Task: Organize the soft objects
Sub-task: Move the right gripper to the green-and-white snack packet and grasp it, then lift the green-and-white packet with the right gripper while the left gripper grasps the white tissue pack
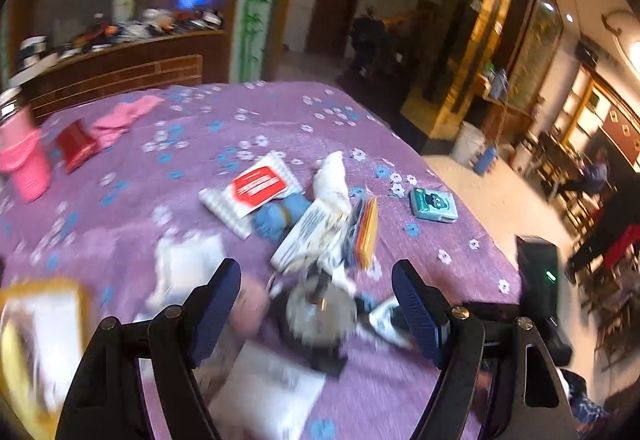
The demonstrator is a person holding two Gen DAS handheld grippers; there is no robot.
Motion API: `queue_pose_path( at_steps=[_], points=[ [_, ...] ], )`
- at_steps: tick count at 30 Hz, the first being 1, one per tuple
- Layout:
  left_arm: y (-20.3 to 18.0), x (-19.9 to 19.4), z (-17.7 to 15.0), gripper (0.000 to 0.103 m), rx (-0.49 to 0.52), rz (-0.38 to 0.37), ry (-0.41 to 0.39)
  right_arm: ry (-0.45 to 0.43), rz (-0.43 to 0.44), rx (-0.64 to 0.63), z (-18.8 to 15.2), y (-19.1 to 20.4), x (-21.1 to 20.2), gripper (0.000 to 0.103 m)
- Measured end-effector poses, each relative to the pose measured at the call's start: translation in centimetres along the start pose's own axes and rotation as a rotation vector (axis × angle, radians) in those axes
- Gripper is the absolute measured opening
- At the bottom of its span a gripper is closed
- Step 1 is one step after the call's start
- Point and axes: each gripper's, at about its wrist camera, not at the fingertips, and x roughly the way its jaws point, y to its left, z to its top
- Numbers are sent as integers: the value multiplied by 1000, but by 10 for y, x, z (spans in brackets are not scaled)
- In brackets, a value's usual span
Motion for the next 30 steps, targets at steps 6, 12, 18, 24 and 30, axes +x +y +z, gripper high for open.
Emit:
queue_pose_path(
  at_steps=[6, 12, 18, 24, 30],
  points=[
    [-6, 56, 26, 81, 100, -18, 70, 15, 22, 24, 2, -6, 4, 24],
    [-15, 89, 32, 70, 178, -32, 120, 17, 32, 32, 3, -8, 6, 24],
    [-13, 108, 31, 25, 167, -44, 187, 17, 38, 37, 3, -10, 6, 24],
    [4, 91, 37, 21, 71, -32, 122, 15, 42, 41, 2, -9, 5, 24],
    [14, 42, 39, 21, 17, -31, 16, 6, 33, 44, 3, -10, 4, 24]
  ],
)
